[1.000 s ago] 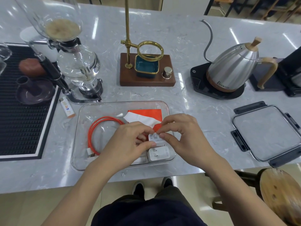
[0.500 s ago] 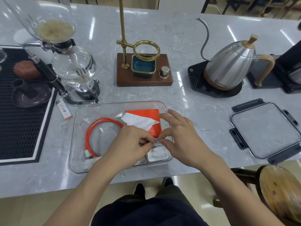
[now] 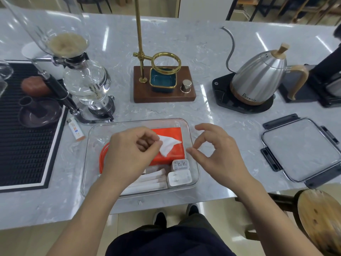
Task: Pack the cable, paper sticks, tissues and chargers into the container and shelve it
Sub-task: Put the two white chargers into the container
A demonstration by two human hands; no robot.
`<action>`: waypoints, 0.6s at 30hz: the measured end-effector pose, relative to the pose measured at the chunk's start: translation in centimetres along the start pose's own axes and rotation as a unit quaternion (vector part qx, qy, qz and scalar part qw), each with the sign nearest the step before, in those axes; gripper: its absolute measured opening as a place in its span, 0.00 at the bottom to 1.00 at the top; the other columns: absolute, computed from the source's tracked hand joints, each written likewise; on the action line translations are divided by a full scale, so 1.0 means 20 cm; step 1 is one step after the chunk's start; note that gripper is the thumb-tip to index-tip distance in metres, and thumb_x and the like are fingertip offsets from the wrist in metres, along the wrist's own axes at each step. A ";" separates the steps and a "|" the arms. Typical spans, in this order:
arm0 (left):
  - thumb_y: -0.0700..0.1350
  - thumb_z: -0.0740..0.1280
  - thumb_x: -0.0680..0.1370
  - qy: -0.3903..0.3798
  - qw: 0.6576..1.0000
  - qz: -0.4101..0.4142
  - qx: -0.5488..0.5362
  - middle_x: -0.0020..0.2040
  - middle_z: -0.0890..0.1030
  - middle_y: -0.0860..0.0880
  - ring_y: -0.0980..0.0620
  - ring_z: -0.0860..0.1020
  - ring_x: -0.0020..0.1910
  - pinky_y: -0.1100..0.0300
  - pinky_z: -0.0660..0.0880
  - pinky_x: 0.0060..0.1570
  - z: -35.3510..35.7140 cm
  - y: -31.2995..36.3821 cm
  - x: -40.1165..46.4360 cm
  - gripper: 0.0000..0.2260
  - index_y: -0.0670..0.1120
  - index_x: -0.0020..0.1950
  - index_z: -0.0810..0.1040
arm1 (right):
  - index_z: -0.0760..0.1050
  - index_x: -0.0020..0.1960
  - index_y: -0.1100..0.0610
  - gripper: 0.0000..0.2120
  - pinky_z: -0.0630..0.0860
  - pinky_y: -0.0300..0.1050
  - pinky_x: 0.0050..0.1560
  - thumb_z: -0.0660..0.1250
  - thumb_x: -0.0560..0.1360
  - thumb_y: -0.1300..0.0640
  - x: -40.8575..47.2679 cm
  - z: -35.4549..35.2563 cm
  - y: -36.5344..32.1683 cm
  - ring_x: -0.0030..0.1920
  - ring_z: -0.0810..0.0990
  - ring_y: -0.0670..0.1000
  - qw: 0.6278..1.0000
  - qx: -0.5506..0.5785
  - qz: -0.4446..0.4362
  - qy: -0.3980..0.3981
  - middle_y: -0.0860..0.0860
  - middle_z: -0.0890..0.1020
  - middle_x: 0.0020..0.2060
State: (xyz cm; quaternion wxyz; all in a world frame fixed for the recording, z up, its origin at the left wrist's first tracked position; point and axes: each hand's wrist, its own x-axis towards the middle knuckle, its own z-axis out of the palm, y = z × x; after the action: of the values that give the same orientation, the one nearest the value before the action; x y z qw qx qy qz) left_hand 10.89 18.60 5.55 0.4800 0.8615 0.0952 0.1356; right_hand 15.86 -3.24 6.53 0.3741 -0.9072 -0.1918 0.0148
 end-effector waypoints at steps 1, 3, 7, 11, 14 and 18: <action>0.44 0.76 0.69 0.018 0.999 0.030 0.027 0.32 0.81 0.56 0.56 0.79 0.32 0.69 0.75 0.35 -0.01 0.01 0.01 0.07 0.55 0.37 0.81 | 0.75 0.39 0.48 0.10 0.69 0.40 0.60 0.77 0.70 0.54 0.00 0.00 0.00 0.65 0.73 0.45 1.000 0.001 -0.002 0.010 0.45 0.78 0.61; 0.47 0.76 0.68 0.039 0.991 0.093 0.090 0.38 0.80 0.56 0.57 0.77 0.37 0.67 0.73 0.43 -0.03 0.02 0.02 0.06 0.52 0.38 0.79 | 0.75 0.42 0.50 0.11 0.69 0.41 0.62 0.77 0.69 0.53 0.00 -0.01 0.00 0.66 0.72 0.46 1.000 -0.005 -0.009 0.025 0.45 0.77 0.63; 0.53 0.72 0.70 0.031 0.975 0.147 0.160 0.55 0.81 0.51 0.49 0.77 0.58 0.52 0.69 0.62 -0.01 0.03 0.01 0.13 0.49 0.51 0.83 | 0.75 0.60 0.49 0.21 0.65 0.45 0.70 0.75 0.69 0.47 -0.01 -0.02 0.00 0.72 0.67 0.47 0.999 -0.035 -0.021 0.021 0.47 0.71 0.71; 0.57 0.69 0.72 -0.007 0.976 0.138 0.170 0.64 0.78 0.50 0.47 0.72 0.67 0.46 0.67 0.68 0.01 0.06 0.00 0.21 0.50 0.61 0.81 | 0.65 0.74 0.47 0.34 0.61 0.47 0.74 0.72 0.71 0.43 -0.03 -0.03 -0.01 0.76 0.60 0.46 0.999 -0.040 -0.023 0.008 0.46 0.64 0.76; 0.56 0.70 0.72 -0.025 0.978 0.130 0.159 0.65 0.78 0.50 0.48 0.72 0.68 0.45 0.68 0.68 0.04 0.08 0.00 0.22 0.49 0.64 0.80 | 0.62 0.76 0.46 0.36 0.60 0.47 0.75 0.72 0.71 0.43 -0.05 -0.04 0.00 0.77 0.58 0.44 0.999 -0.044 -0.014 0.009 0.45 0.62 0.77; 0.54 0.71 0.72 -0.040 0.980 0.139 0.137 0.65 0.77 0.51 0.50 0.71 0.67 0.49 0.68 0.68 0.11 0.12 0.02 0.22 0.50 0.64 0.80 | 0.61 0.76 0.46 0.36 0.60 0.49 0.76 0.72 0.72 0.45 -0.07 -0.10 0.03 0.77 0.57 0.44 0.999 -0.042 0.004 0.021 0.44 0.61 0.77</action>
State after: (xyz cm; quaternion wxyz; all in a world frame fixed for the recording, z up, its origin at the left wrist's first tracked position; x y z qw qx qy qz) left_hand 12.12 15.70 6.58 0.3370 0.9286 -0.0272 0.1526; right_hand 15.05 -5.50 7.29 0.3393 -0.9231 -0.1806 -0.0105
